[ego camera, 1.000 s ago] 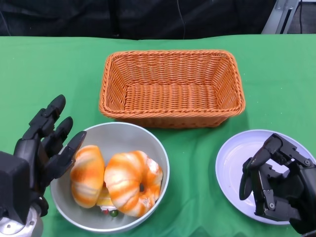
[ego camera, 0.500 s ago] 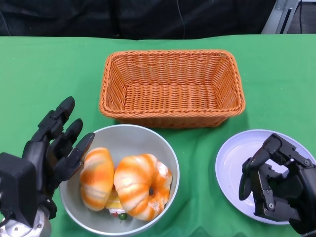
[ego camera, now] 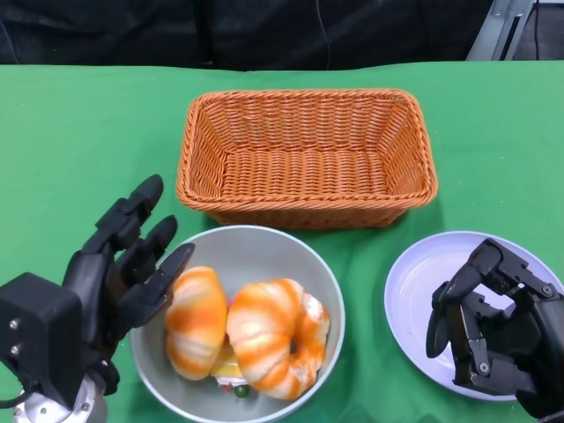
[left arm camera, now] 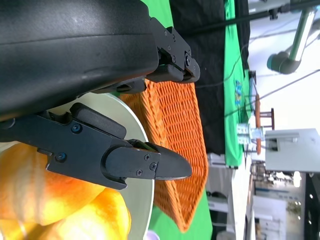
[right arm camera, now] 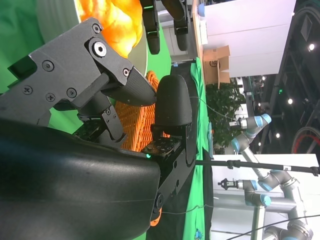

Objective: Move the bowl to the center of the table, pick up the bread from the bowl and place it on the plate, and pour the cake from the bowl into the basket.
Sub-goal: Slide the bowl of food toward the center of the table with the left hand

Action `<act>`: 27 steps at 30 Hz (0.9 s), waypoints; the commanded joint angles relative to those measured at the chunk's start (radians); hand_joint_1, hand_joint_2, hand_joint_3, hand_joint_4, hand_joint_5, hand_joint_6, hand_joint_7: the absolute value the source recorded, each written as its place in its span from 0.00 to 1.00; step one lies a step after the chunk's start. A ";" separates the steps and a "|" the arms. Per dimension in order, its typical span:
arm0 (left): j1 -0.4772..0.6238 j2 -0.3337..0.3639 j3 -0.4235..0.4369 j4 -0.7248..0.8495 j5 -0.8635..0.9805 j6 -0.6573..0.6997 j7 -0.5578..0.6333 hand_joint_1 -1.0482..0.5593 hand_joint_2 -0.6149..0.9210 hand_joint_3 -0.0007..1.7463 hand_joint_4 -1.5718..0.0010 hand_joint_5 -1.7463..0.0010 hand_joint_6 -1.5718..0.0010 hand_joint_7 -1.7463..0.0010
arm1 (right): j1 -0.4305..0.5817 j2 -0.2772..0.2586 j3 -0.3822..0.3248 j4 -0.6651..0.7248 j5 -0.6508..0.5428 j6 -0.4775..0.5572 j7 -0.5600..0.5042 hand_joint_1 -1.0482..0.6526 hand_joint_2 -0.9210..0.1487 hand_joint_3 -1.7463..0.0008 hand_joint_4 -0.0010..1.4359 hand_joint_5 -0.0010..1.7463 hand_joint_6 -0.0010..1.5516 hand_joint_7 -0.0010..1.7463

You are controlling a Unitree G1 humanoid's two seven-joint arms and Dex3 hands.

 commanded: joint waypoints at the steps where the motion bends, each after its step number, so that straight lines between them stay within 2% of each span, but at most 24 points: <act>1: 0.030 -0.004 -0.012 -0.029 -0.020 0.019 -0.026 0.27 1.00 0.15 0.77 1.00 0.82 1.00 | 0.001 -0.020 -0.001 -0.012 0.003 0.002 0.002 0.54 0.36 0.27 0.56 1.00 0.38 0.95; 13: 0.067 -0.008 -0.034 -0.090 -0.052 0.032 -0.064 0.28 1.00 0.15 0.77 1.00 0.82 1.00 | 0.001 -0.018 0.002 -0.003 0.000 0.000 0.004 0.54 0.35 0.28 0.56 1.00 0.38 0.96; 27: 0.073 -0.001 -0.034 -0.107 -0.009 0.006 -0.033 0.26 1.00 0.16 0.77 1.00 0.82 1.00 | -0.004 -0.015 0.001 0.013 0.002 -0.010 0.018 0.54 0.36 0.27 0.56 1.00 0.38 0.97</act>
